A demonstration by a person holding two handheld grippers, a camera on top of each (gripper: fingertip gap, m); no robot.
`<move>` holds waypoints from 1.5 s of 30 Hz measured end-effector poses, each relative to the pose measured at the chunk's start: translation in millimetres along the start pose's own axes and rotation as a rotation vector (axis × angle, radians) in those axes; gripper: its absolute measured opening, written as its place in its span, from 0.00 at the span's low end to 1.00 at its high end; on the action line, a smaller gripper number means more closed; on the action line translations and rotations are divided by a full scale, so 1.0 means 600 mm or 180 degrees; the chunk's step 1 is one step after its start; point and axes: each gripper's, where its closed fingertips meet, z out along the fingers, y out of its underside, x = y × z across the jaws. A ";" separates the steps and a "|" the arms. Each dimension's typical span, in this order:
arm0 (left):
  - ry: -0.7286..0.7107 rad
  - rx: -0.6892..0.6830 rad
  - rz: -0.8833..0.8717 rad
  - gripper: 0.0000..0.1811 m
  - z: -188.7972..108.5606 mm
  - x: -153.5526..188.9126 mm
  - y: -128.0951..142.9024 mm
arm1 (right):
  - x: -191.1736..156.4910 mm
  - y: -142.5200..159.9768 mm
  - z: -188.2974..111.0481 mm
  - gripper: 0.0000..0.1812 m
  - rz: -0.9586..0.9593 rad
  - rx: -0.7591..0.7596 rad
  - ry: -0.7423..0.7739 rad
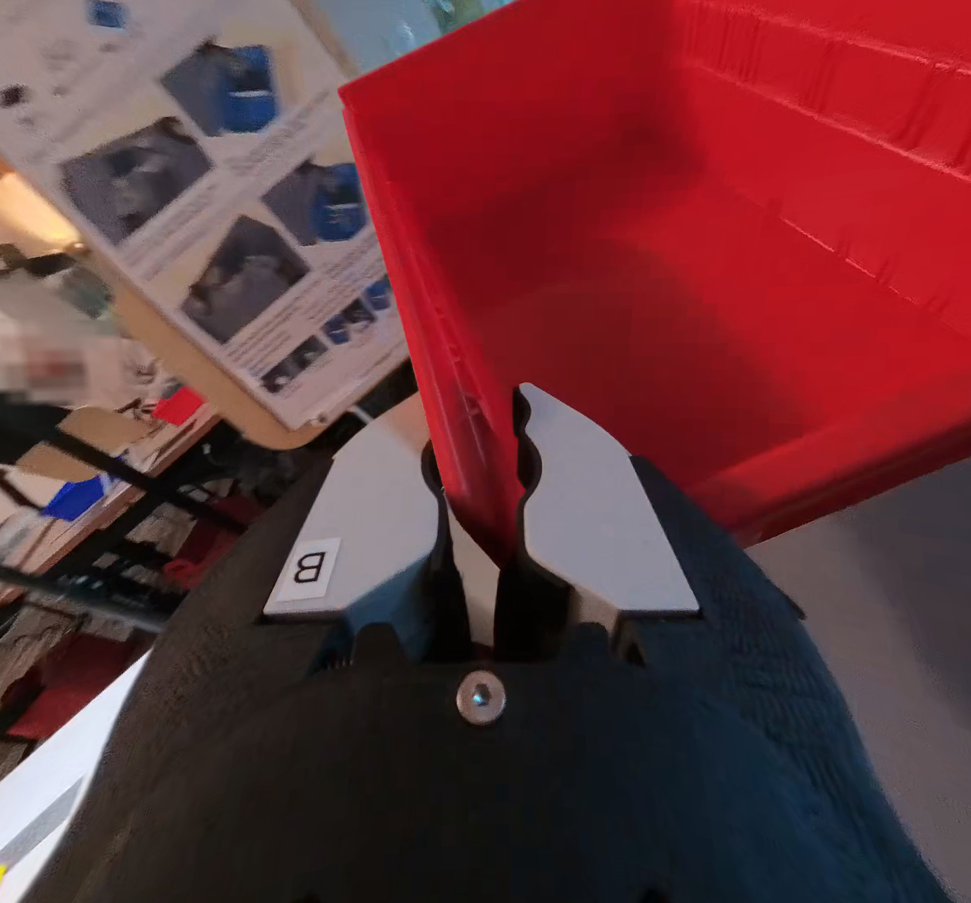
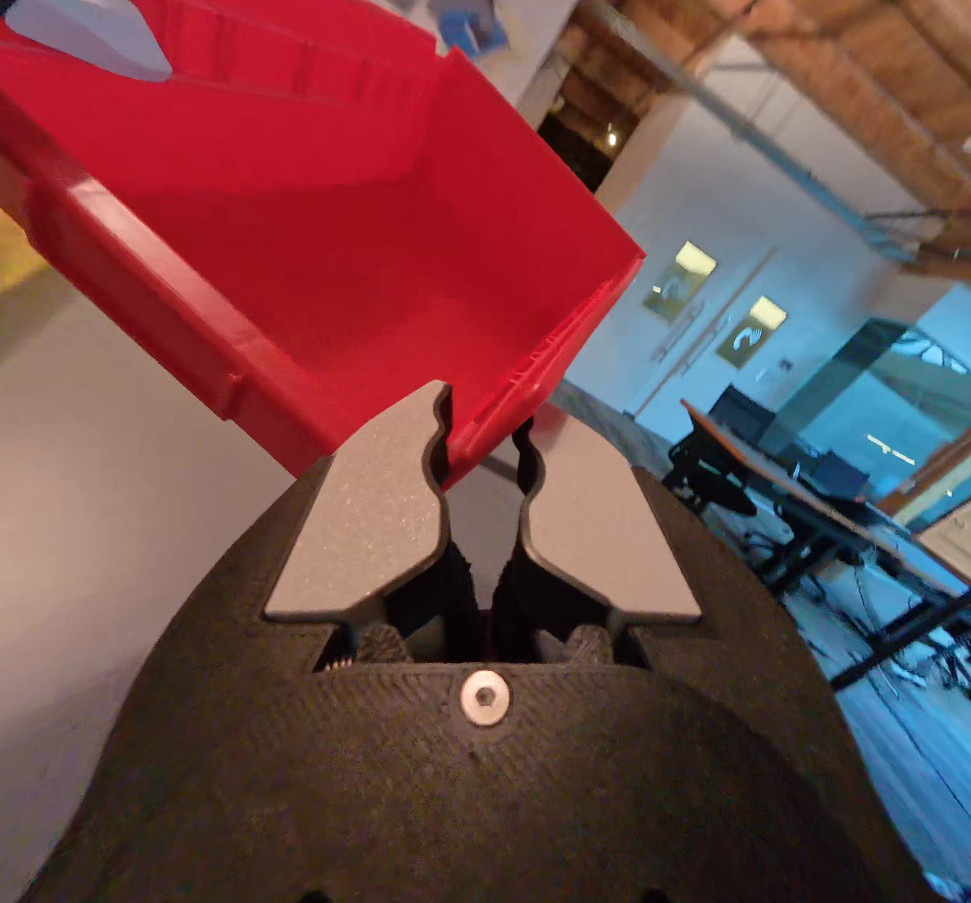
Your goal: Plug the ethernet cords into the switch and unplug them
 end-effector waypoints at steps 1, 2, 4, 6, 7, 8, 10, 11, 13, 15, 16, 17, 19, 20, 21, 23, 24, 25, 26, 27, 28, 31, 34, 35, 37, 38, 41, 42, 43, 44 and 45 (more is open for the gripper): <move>0.0089 -0.0032 0.0014 0.12 0.020 0.026 0.004 | 0.007 0.030 0.000 0.12 0.0007 -0.0100 -0.0002; 0.0164 -0.0071 0.0026 0.12 0.038 0.051 0.012 | 0.013 0.059 0.000 0.12 0.0029 -0.0191 -0.0016; 0.0342 -0.0105 0.0019 0.12 0.067 0.101 0.029 | 0.022 0.114 -0.005 0.12 0.0052 -0.0380 -0.0046; 0.0533 -0.0108 -0.0058 0.13 0.085 0.148 0.045 | 0.027 0.160 -0.014 0.12 0.0061 -0.0536 -0.0083; 0.0594 -0.0136 -0.0064 0.13 0.090 0.168 0.054 | 0.028 0.179 -0.020 0.12 0.0046 -0.0605 -0.0111; 0.0641 -0.0160 -0.0082 0.14 0.094 0.185 0.061 | 0.030 0.196 -0.025 0.12 0.0017 -0.0692 -0.0131; 0.0742 -0.0174 -0.0150 0.15 0.099 0.215 0.071 | 0.036 0.220 -0.034 0.12 -0.0070 -0.0853 -0.0169; 0.0787 -0.0183 -0.0184 0.15 0.100 0.228 0.077 | 0.039 0.230 -0.038 0.12 -0.0099 -0.0914 -0.0187; 0.0872 -0.0201 -0.0258 0.16 0.102 0.252 0.088 | 0.043 0.250 -0.044 0.11 -0.0101 -0.1013 -0.0207; 0.0925 -0.0268 -0.0254 0.16 0.106 0.270 0.101 | 0.041 0.269 -0.047 0.11 -0.0104 -0.1115 -0.0235; 0.0956 -0.0313 -0.0247 0.17 0.108 0.278 0.108 | 0.039 0.278 -0.049 0.11 -0.0131 -0.1181 -0.0255; 0.0986 -0.0355 -0.0260 0.17 0.110 0.284 0.115 | 0.037 0.286 -0.049 0.11 -0.0165 -0.1253 -0.0280; 0.1090 -0.0448 -0.0233 0.19 0.110 0.298 0.129 | 0.037 0.299 -0.051 0.11 -0.0219 -0.1376 -0.0305; 0.1144 -0.0471 -0.0182 0.21 0.108 0.304 0.135 | 0.039 0.303 -0.051 0.11 -0.0238 -0.1414 -0.0297; 0.1216 -0.0500 -0.0121 0.22 0.105 0.311 0.141 | 0.043 0.305 -0.051 0.11 -0.0252 -0.1429 -0.0282; 0.1361 -0.0609 0.0047 0.23 0.098 0.322 0.158 | 0.049 0.305 -0.052 0.10 -0.0239 -0.1404 -0.0346; 0.1432 -0.0589 0.0158 0.27 0.092 0.325 0.158 | 0.046 0.306 -0.054 0.12 -0.0184 -0.1420 -0.0475; 0.1450 -0.0572 0.0172 0.31 0.086 0.323 0.154 | 0.042 0.305 -0.057 0.13 -0.0101 -0.1425 -0.0622; 0.1468 -0.0539 0.0177 0.39 0.077 0.318 0.148 | 0.041 0.301 -0.059 0.20 -0.0014 -0.1393 -0.0714; 0.1498 -0.0518 0.0204 0.47 0.065 0.311 0.142 | 0.047 0.293 -0.061 0.26 0.0041 -0.1311 -0.0732; 0.1546 -0.0514 0.0256 0.54 0.049 0.302 0.141 | 0.053 0.280 -0.064 0.31 0.0054 -0.1154 -0.0745; 0.1546 -0.0494 0.0558 0.60 -0.010 0.258 0.163 | 0.067 0.215 -0.075 0.46 0.0044 -0.0395 -0.0766; 0.1134 -0.0579 0.0888 0.58 -0.058 0.176 0.221 | 0.052 0.153 -0.095 0.49 0.0040 0.0168 -0.0869; 0.0984 -0.0649 0.0958 0.55 -0.071 0.144 0.246 | 0.037 0.138 -0.101 0.47 0.0009 0.0285 -0.0952; 0.0763 -0.0840 0.1025 0.47 -0.091 0.085 0.303 | -0.007 0.132 -0.107 0.43 -0.0250 0.0270 -0.1225; 0.0684 -0.0971 0.1025 0.45 -0.097 0.058 0.332 | -0.032 0.142 -0.106 0.42 -0.0474 0.0129 -0.1393; 0.0624 -0.1298 0.1104 0.41 -0.102 0.004 0.406 | -0.102 0.197 -0.099 0.41 -0.1197 -0.0494 -0.1909; 0.0643 -0.1305 0.1182 0.40 -0.099 -0.004 0.418 | -0.117 0.211 -0.094 0.39 -0.1402 -0.0623 -0.1986; 0.0666 -0.1221 0.1288 0.38 -0.096 -0.008 0.421 | -0.128 0.222 -0.087 0.37 -0.1606 -0.0713 -0.2017; 0.0675 -0.1211 0.1391 0.37 -0.092 -0.011 0.425 | -0.135 0.232 -0.079 0.34 -0.1801 -0.0785 -0.2028; 0.0659 -0.1260 0.1503 0.36 -0.089 -0.015 0.430 | -0.142 0.242 -0.073 0.32 -0.1970 -0.0869 -0.2055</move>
